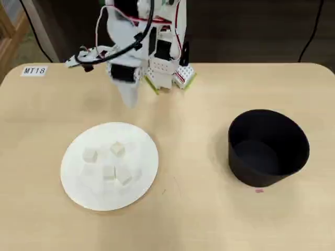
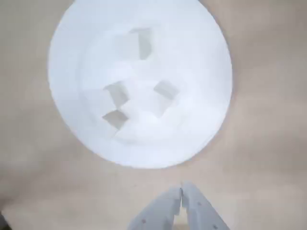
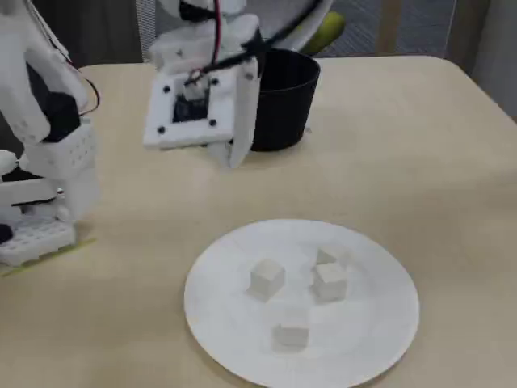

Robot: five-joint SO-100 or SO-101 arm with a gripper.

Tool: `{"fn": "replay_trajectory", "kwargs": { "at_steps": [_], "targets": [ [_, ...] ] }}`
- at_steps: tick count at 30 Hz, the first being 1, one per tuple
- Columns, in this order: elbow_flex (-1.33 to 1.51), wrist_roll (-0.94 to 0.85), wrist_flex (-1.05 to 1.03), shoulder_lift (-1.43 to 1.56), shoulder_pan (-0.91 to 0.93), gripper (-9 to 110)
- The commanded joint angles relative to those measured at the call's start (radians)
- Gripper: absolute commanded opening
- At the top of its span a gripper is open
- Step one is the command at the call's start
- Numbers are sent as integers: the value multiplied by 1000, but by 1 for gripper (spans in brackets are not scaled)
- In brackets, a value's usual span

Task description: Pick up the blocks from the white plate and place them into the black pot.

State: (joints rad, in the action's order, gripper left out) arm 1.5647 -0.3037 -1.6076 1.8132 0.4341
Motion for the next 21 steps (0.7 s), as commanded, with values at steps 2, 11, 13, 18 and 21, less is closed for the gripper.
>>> {"fn": "replay_trajectory", "kwargs": {
  "at_steps": [2,11,13,18,21],
  "targets": [
    [-146,-97,-9,-161,38,-2],
    [-365,-232,-29,-422,112,-2],
    [-394,-233,-29,-468,143,-2],
    [-476,-256,-29,-580,213,-2],
    [-525,-270,-29,-640,235,-2]
  ]
}}
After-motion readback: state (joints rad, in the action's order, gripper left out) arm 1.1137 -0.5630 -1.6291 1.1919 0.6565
